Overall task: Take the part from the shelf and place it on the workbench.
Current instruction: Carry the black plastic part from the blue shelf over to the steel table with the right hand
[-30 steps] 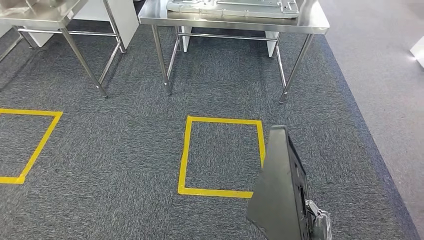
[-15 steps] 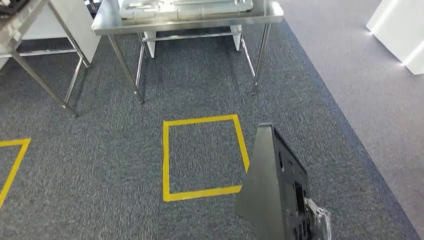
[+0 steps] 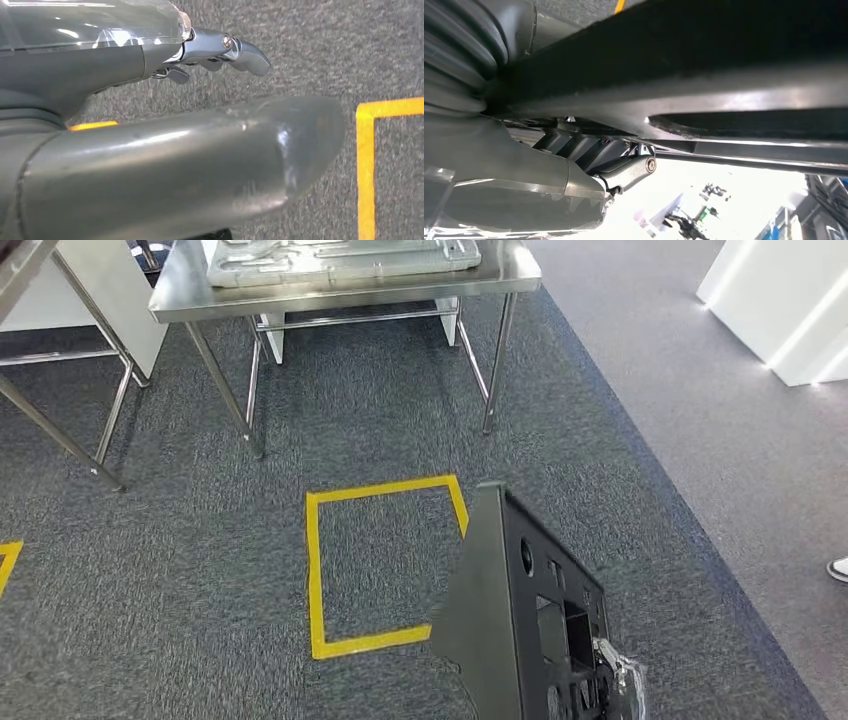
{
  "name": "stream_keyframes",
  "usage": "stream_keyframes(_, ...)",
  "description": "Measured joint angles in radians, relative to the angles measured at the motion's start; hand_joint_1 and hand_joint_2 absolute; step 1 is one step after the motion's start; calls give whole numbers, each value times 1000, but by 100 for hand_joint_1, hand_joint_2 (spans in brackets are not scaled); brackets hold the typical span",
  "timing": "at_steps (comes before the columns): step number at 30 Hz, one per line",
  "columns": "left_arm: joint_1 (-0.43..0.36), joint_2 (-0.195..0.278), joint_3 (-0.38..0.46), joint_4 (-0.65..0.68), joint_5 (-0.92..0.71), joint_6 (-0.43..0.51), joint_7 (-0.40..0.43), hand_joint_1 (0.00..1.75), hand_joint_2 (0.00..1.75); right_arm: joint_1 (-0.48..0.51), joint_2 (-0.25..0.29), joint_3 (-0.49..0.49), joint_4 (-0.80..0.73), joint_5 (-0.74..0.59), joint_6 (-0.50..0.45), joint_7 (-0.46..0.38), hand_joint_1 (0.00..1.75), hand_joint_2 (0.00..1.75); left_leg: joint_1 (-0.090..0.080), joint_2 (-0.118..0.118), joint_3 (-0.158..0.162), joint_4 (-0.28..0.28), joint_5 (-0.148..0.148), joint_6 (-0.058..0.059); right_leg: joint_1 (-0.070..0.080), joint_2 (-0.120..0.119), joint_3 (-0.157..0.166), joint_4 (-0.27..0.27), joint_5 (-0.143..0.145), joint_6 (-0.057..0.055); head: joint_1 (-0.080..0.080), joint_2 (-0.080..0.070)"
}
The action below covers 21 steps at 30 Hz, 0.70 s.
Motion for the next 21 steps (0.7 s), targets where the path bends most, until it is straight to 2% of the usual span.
stream_keyframes(2,0,-2,1,0,-2,0,1,0,0,1,0,2,2,-3,-2,7,175,175,2,1,7,-3,-4,1,-7,-3,-65,111,-57,12,3,0)
stream_keyframes(3,0,-2,2,0,-3,0,2,0,0,3,0,4,4,-4,-2,10,175,175,3,1,9,-2,-7,-1,-12,-4,-102,165,-75,17,2,0)
stream_keyframes(4,2,-3,3,0,-5,0,3,0,0,6,0,6,6,-6,-2,12,175,175,4,2,14,-2,-13,-3,-16,-5,-130,196,-77,21,2,0)
stream_keyframes(5,3,-4,3,0,-7,0,4,0,0,8,0,8,9,-8,-2,14,175,175,5,2,21,-2,-18,-7,-20,-7,-139,192,-58,23,2,0)
stream_keyframes(6,4,-5,4,0,-9,0,5,0,0,10,0,11,11,-10,-2,15,175,175,8,2,31,-2,-26,-10,-23,-9,-128,150,-20,26,2,0)
stream_keyframes(7,6,-6,5,0,-10,0,6,0,0,11,0,13,13,-12,-2,16,175,175,10,2,41,-2,-34,-15,-26,-12,-103,82,26,28,2,0)
stream_keyframes(8,6,-8,5,0,-11,0,6,0,0,12,0,14,15,-14,-1,17,175,175,13,2,52,-1,-42,-21,-26,-16,-81,22,52,29,3,0)
stream_keyframes(9,5,-8,6,0,-11,0,7,0,0,13,0,16,17,-16,0,17,175,175,14,2,59,-1,-49,-28,-24,-19,-64,-22,62,24,4,0)
stream_keyframes(10,5,-9,7,0,-11,1,7,0,0,14,0,17,19,-17,0,18,175,175,13,3,61,-2,-56,-36,-20,-22,-57,-43,63,17,5,0)
stream_keyframes(12,5,-9,9,0,-12,1,9,0,0,18,0,20,22,-22,6,23,175,175,11,4,70,0,-62,-50,-16,-21,-53,-44,54,-6,4,0)
stream_keyframes(14,5,-9,10,0,-14,1,10,0,0,21,0,23,24,-19,9,37,175,175,12,5,67,34,-64,-58,-18,-20,-37,-49,54,-22,1,0)
stream_keyframes(15,5,-10,10,0,-16,1,11,0,0,21,0,25,25,-12,7,45,175,175,13,4,45,77,-72,-60,-17,-21,-27,-51,51,-30,0,0)
stream_keyframes(16,4,-10,10,0,-18,1,12,0,0,21,0,27,26,-4,3,53,175,175,13,3,11,137,-89,-61,-16,-22,-20,-53,45,-36,-2,0)
stream_keyframes(18,6,-10,11,0,-20,1,14,0,0,21,0,29,31,9,-2,65,175,175,12,3,-73,262,-147,-61,-9,-25,-7,-54,32,-45,-4,0)
stream_keyframes(19,9,-10,12,0,-20,1,15,0,0,22,0,31,34,14,-3,69,175,175,10,3,-104,296,-168,-59,-4,-26,1,-54,25,-48,-4,0)
stream_keyframes(20,11,-10,12,0,-20,1,15,0,0,23,0,33,37,17,-3,73,175,175,7,3,-122,299,-168,-53,1,-28,11,-54,17,-51,-4,0)
stream_keyframes(21,13,-10,12,0,-21,1,15,0,0,23,0,36,39,19,-3,74,175,175,3,3,-123,267,-143,-44,7,-29,22,-54,8,-52,-5,0)
